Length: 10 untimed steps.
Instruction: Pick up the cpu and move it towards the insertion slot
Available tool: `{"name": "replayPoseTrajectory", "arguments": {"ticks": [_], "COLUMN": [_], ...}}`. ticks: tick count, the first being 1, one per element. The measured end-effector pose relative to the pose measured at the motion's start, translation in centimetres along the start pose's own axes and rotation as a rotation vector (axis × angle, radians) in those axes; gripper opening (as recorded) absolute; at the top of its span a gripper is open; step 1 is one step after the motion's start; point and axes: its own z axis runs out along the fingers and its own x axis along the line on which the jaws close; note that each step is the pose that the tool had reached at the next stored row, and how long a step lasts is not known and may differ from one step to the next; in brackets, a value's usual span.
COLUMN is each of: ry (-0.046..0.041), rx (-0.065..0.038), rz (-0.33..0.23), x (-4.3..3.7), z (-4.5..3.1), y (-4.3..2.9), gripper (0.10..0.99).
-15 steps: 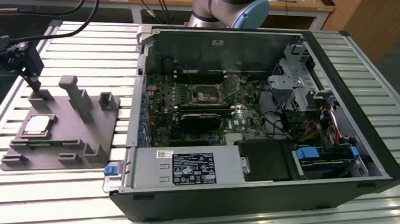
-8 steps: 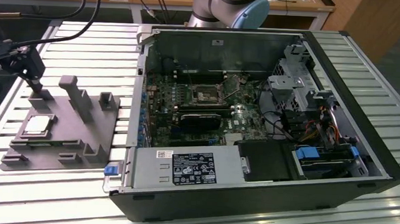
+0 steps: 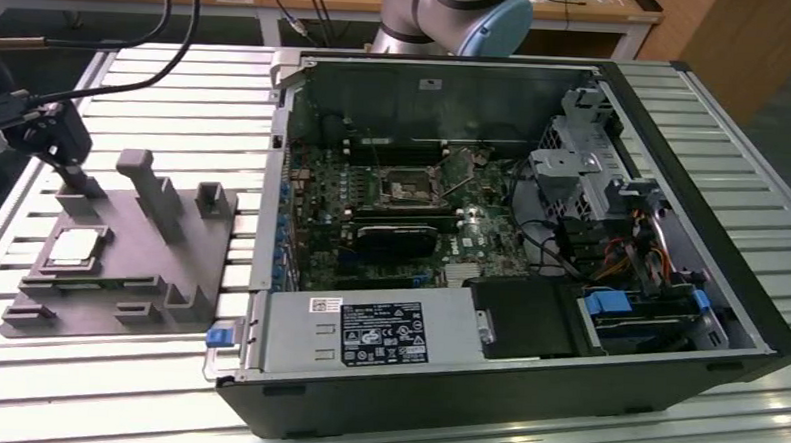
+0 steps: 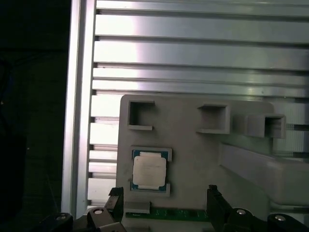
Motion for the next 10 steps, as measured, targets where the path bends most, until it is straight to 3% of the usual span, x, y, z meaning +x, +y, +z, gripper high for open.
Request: {"name": "replayPoseTrajectory", "arguments": {"ticks": [10], "ry": [0.0], "rx": [0.0], "rz": [0.0], "x": [0.02], "z": [0.95], "y": [-0.14], "gripper": [0.78]}}
